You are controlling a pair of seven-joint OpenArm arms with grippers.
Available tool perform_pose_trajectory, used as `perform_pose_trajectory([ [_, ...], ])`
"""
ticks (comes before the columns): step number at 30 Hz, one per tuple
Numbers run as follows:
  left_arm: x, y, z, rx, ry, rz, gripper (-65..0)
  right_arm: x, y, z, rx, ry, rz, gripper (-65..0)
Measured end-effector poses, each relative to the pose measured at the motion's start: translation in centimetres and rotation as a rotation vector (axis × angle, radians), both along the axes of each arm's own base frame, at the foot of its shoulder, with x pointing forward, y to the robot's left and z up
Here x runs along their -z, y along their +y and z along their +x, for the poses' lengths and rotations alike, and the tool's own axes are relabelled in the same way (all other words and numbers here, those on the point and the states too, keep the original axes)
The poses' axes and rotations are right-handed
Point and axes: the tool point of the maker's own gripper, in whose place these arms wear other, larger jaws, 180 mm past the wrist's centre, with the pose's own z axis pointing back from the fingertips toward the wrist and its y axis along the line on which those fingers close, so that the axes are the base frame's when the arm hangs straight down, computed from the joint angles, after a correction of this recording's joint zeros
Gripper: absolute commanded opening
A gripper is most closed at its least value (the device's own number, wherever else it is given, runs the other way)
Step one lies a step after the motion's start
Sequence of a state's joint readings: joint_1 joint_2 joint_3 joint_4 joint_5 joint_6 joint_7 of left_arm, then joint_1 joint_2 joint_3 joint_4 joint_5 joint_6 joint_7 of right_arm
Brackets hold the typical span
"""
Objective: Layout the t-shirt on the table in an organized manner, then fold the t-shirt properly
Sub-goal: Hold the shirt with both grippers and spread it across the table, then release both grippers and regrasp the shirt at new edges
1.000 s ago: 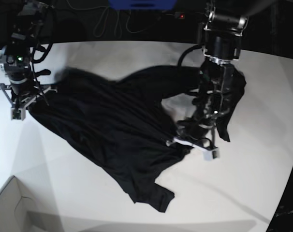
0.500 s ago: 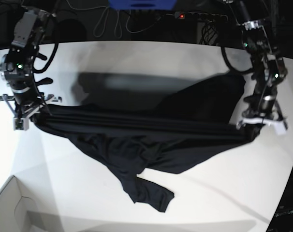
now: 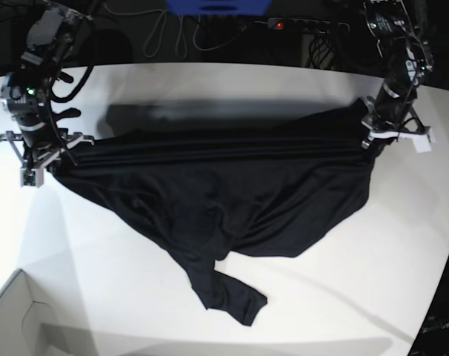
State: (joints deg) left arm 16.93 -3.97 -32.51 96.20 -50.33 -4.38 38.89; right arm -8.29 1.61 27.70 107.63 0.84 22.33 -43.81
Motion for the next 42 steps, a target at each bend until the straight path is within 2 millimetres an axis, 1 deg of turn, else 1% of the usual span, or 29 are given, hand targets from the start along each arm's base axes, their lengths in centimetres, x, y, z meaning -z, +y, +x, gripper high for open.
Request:
perform_pose_trajectory([
  [4,0.1,-1.5,-0.1,0.070,0.040,-0.045,-64.6,-0.3,-0.8,-0.1,0.004,0.003,-0.026,-51.4],
  [6,0.3,-2.0,-0.3,0.097,0.062,-0.057,-64.6,-0.2,-0.9,-0.2,-0.001,0.012,-0.034,-45.7],
  [8,0.1,-2.4,0.0,0.113,0.065,-0.065,-64.5,-0.2,-1.1,-0.3,-0.006,0.014,-0.039,-41.3],
  [11,-0.2,-3.1,0.3,0.152,0.076,-0.074,-64.5,-0.1,-0.3,-0.2,-0.078,0.026,-0.054,-36.8],
  [13,-0.9,-3.5,0.5,0.181,0.072,-0.070,-64.5,-0.4,-0.4,-0.4,-0.112,0.027,-0.066,-34.3],
  [14,-1.2,-3.6,0.5,0.191,0.070,-0.066,-64.5,-0.5,-0.8,-0.5,-0.111,0.028,-0.073,-33.1],
  [17,-1.4,-3.7,0.5,0.205,0.076,-0.064,-64.5,-0.6,-1.7,-0.9,-0.099,0.038,-0.087,-31.4],
  [23,-1.2,-4.0,0.4,0.211,0.082,-0.075,-63.7,-0.6,-1.4,-0.8,-0.109,0.034,-0.081,-30.8],
  [25,-1.2,-4.0,0.4,0.210,0.082,-0.075,-59.0,-0.6,-1.4,-0.8,-0.108,0.035,-0.082,-30.8],
  [28,-1.2,-4.0,0.4,0.211,0.083,-0.076,-45.3,-0.5,-1.4,-0.8,-0.110,0.035,-0.081,-30.8],
  [30,-1.2,-4.0,0.3,0.211,0.084,-0.076,-38.2,-0.4,-1.3,-0.9,-0.112,0.039,-0.080,-30.8],
  [31,-1.2,-4.0,0.3,0.211,0.085,-0.075,-36.5,-0.4,-1.3,-1.0,-0.111,0.041,-0.080,-30.8],
  [33,-1.5,-4.0,0.4,0.211,0.078,-0.070,-36.3,-0.3,-1.3,-1.1,-0.112,0.044,-0.080,-31.0],
  [35,-2.3,-4.0,0.8,0.209,0.046,-0.073,-36.6,-0.3,-1.3,-1.0,-0.115,0.043,-0.080,-31.0],
  [37,-3.5,-4.4,1.7,0.216,0.001,-0.108,-36.3,-0.3,-1.3,-1.0,-0.115,0.044,-0.080,-31.0],
  [40,-6.4,-4.4,4.2,0.218,-0.102,-0.117,-36.2,-0.2,-1.3,-1.1,-0.115,0.047,-0.080,-31.0],
  [42,-7.6,-4.1,6.0,0.215,-0.142,-0.103,-36.2,0.0,-1.2,-1.4,-0.116,0.054,-0.078,-31.0],
])
